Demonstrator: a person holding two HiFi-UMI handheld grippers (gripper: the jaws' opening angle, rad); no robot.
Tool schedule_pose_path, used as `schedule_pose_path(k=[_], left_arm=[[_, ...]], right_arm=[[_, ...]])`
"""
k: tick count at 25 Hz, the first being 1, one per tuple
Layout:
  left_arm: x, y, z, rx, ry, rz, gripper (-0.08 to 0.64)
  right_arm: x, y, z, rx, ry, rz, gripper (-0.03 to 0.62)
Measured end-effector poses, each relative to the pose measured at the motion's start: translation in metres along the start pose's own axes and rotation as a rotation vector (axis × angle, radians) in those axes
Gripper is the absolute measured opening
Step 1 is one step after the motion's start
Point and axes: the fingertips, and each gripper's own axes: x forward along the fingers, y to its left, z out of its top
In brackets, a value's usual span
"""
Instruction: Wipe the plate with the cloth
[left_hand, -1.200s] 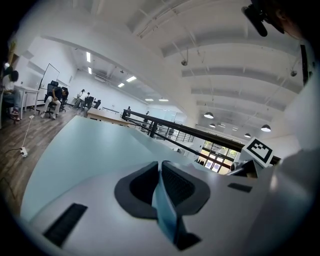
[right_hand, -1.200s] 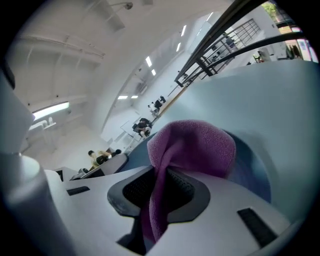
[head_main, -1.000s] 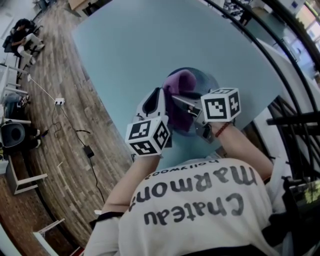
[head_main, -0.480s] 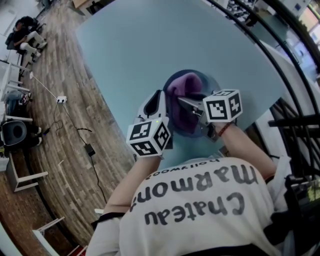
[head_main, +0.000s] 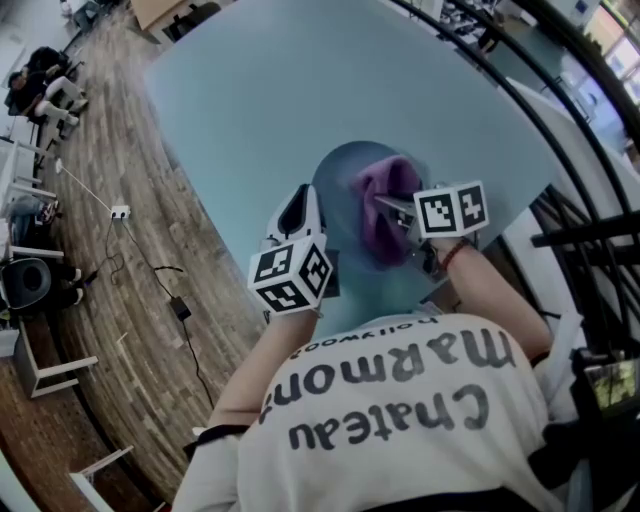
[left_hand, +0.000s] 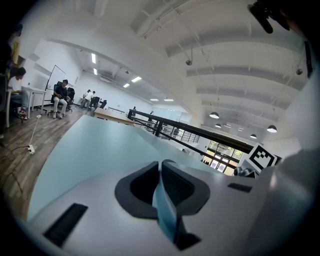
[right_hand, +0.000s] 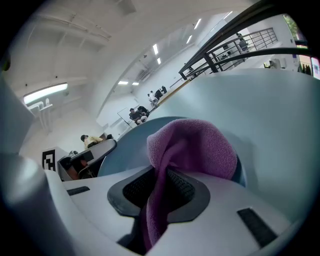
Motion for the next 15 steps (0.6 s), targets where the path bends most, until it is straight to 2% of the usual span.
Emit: schedule_pose_path(k=[6, 15], left_arm=[[-0.005, -0.006, 0.004, -0.011, -0.014, -0.014, 0.023], [-0.003, -0.012, 0.013, -0.007, -0.034, -0.044, 0.023]], right_arm=[[-0.015, -0.02, -0.006, 0.022, 0.002, -0.092, 0.086], [-0.028, -0.041, -0.014, -0.011, 0.042, -0.218, 0.086]])
